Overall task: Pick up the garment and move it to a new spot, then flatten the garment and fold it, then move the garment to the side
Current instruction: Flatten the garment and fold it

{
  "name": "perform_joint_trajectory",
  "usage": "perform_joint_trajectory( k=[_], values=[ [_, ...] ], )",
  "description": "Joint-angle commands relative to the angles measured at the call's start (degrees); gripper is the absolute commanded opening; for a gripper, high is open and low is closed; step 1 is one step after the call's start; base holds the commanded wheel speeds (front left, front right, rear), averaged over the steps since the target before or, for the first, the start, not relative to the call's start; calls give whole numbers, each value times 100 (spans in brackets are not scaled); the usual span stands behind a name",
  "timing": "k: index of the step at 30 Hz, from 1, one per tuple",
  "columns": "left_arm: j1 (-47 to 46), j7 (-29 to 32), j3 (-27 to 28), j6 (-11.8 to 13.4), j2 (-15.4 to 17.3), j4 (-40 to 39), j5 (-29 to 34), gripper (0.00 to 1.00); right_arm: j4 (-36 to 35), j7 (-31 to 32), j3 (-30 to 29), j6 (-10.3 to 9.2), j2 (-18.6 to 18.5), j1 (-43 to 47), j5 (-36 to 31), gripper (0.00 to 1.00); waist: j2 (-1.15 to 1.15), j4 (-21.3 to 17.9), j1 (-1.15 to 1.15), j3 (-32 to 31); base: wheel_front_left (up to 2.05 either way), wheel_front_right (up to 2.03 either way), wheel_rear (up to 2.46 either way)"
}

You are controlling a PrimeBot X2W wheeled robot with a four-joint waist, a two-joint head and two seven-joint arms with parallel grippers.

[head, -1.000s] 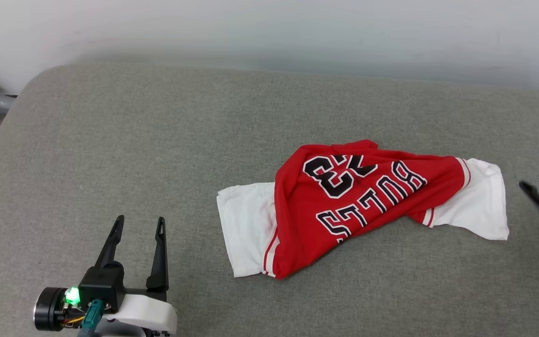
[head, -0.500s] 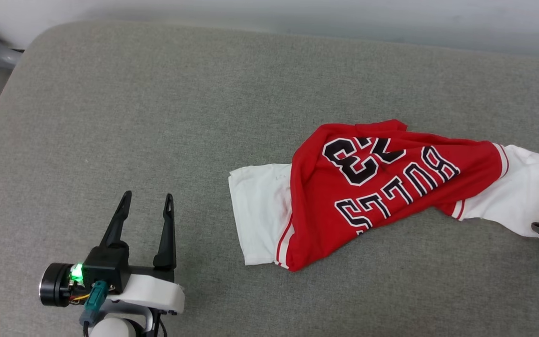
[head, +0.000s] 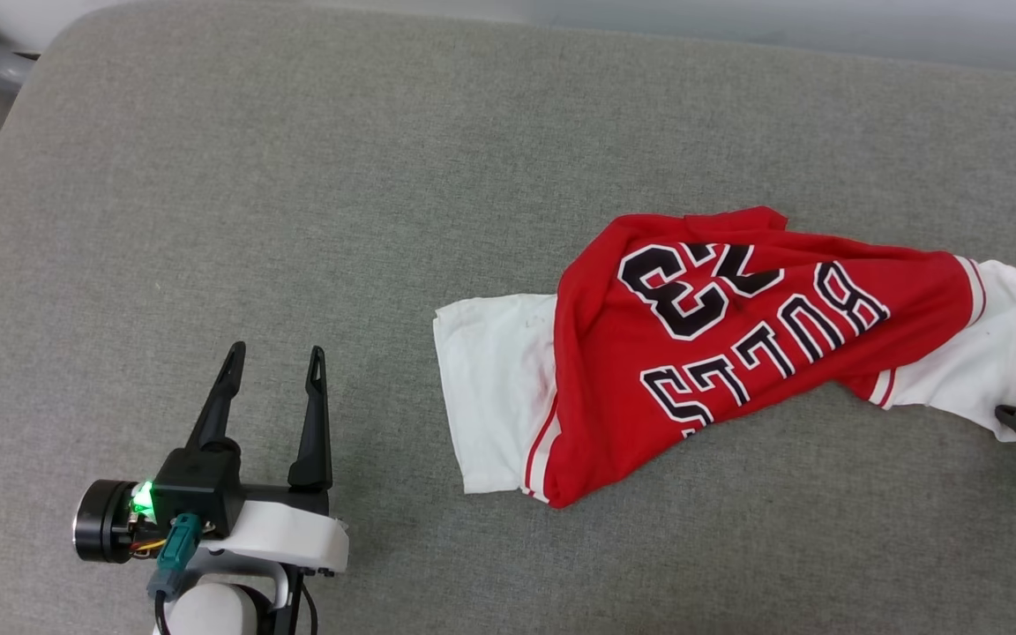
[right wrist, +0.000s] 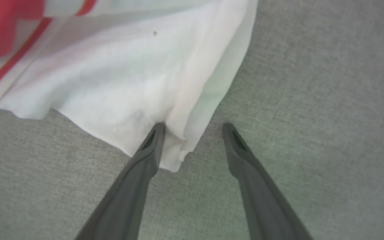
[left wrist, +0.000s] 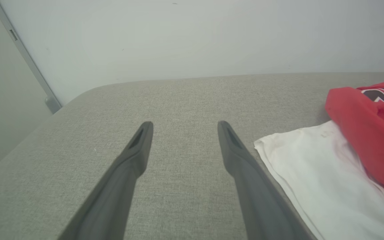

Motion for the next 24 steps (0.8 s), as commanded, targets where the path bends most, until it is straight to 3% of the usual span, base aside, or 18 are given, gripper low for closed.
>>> perform_joint_trajectory(
  k=[1, 8, 15, 24],
  values=[
    [-28, -15, 32, 9, 1, 21, -8, 100, 53, -91, 266, 25, 309, 252, 171, 0, 0, -57, 0, -74, 0, 0, 0],
    [181, -15, 49, 31, 35, 111, 51, 100, -578, -844, 310, 18, 111, 362, 514, 0, 0, -224, 0, -558, 0, 0, 0],
    [579, -15, 77, 87, 69, 149, 63, 100, -1841, -1230, 137, 11, -59, 1305, 1073, 0, 0, -423, 0, -1175, 0, 0, 0],
    [903, -15, 120, 127, 161, 127, 54, 100, -3493, -1205, -963, 11, 176, 3020, 1437, 0, 0, -674, 0, -1521, 0, 0, 0]
  ],
)
